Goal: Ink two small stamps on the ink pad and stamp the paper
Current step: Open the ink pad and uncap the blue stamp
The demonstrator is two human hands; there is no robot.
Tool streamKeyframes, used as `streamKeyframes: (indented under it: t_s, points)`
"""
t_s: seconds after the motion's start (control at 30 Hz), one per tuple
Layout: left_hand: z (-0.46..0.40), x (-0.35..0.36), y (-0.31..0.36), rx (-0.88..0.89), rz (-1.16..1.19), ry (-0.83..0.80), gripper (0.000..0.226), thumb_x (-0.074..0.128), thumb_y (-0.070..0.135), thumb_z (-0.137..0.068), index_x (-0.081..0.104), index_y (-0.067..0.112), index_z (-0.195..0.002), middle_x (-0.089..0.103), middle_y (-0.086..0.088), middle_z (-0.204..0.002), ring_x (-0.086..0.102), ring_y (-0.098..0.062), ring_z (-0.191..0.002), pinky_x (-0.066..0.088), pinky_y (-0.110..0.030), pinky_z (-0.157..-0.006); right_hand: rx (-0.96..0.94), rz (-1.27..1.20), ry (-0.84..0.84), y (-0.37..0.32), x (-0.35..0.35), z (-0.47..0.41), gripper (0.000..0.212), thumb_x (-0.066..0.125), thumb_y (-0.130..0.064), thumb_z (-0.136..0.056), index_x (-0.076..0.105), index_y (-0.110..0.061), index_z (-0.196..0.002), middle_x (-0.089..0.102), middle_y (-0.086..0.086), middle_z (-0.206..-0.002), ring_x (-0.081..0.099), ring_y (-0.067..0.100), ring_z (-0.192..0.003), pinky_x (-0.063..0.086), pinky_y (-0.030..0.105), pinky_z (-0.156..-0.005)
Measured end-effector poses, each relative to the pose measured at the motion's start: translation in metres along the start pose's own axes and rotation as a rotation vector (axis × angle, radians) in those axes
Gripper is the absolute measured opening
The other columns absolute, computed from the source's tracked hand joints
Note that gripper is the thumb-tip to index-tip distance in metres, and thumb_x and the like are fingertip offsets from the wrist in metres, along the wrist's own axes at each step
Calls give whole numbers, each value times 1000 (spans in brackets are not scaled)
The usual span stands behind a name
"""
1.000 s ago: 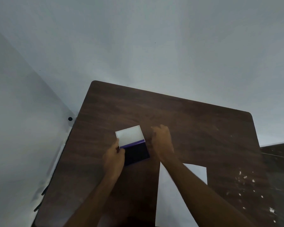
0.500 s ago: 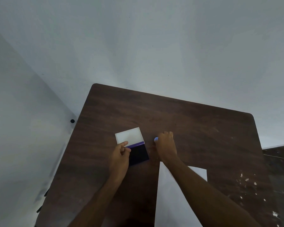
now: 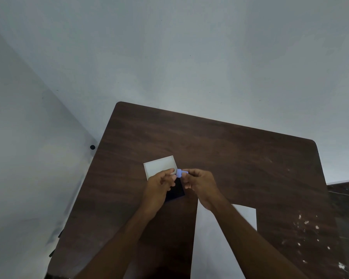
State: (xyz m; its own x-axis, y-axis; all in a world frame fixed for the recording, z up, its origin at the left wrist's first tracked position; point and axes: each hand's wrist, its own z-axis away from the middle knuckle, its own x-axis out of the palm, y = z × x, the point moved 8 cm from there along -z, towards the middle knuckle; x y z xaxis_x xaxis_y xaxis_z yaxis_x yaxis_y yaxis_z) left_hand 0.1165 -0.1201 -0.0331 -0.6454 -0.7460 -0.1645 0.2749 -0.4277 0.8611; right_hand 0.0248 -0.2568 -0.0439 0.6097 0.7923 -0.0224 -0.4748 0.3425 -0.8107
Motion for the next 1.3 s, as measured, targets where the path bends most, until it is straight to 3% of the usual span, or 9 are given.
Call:
streamKeyframes:
  t_s: [0.2, 0.33, 0.43, 0.67, 0.8, 0.9, 1.0, 1.1, 1.3]
  points:
    - [5, -2, 2, 34, 16, 23, 30, 67, 33, -86, 69, 21, -114, 74, 2, -95, 69, -7, -85, 54, -14, -68, -25, -13, -95, 1, 8, 6, 19, 65, -16, -89, 70, -10, -106, 74, 12, -93, 69, 22, -78, 59, 28, -72]
    - [5, -7, 2, 34, 75, 50, 24, 74, 27, -81, 71, 21, -104, 76, 4, -93, 71, -6, -82, 57, -19, -74, 8, -142, -162, 0, 14, 9, 22, 66, -13, -88, 69, -5, -108, 73, 16, -97, 67, 21, -78, 58, 30, -75]
    - [6, -8, 3, 53, 86, 33, 30, 77, 24, -78, 71, 17, -106, 76, 5, -94, 71, -6, -84, 58, -23, -78, 27, -316, -204, 0, 19, 12, 23, 66, -12, -87, 68, -1, -108, 71, 19, -96, 67, 23, -81, 58, 31, -76]
    - [7, -8, 0, 71, 38, 33, 34, 75, 22, -80, 69, 12, -112, 75, 1, -100, 71, -10, -89, 58, -29, -84, 26, -295, -155, 6, 20, 12, 16, 67, -12, -86, 73, -5, -99, 74, 18, -97, 69, 29, -88, 59, 30, -78]
    - [6, -9, -3, 59, 75, 37, 29, 73, 19, -82, 69, 16, -111, 75, 2, -100, 70, -10, -91, 57, -29, -84, 40, -320, -145, 9, 18, 13, 16, 62, -11, -89, 73, -6, -100, 73, 18, -98, 68, 29, -90, 59, 29, -78]
    - [7, -11, -6, 59, 172, 15, 27, 72, 13, -83, 67, 26, -106, 74, 3, -102, 70, -8, -93, 56, -20, -77, 59, -407, -181, 8, 20, 16, 19, 57, -11, -92, 74, -7, -100, 74, 16, -101, 69, 23, -87, 58, 28, -78]
    - [7, -16, -8, 94, 217, -25, 36, 71, 13, -85, 62, 29, -115, 74, 3, -103, 69, -6, -96, 54, -17, -75, 100, -533, -215, 9, 24, 19, 22, 54, -9, -94, 73, -5, -102, 73, 15, -102, 68, 21, -87, 57, 30, -82]
    - [7, -27, -13, 128, 131, -14, 32, 67, 17, -87, 63, 34, -114, 72, 8, -104, 67, -4, -96, 55, -17, -74, 150, -680, -239, 8, 29, 23, 21, 54, -6, -92, 71, 0, -104, 70, 17, -100, 66, 22, -87, 56, 32, -84]
    - [1, -66, -47, 28, -109, 195, 27, 70, 22, -84, 61, 30, -108, 66, 15, -99, 62, 7, -85, 49, -13, -75, 219, -868, -312, 1, 41, 33, 32, 56, -5, -89, 61, 6, -118, 68, 18, -98, 64, 23, -87, 57, 32, -80]
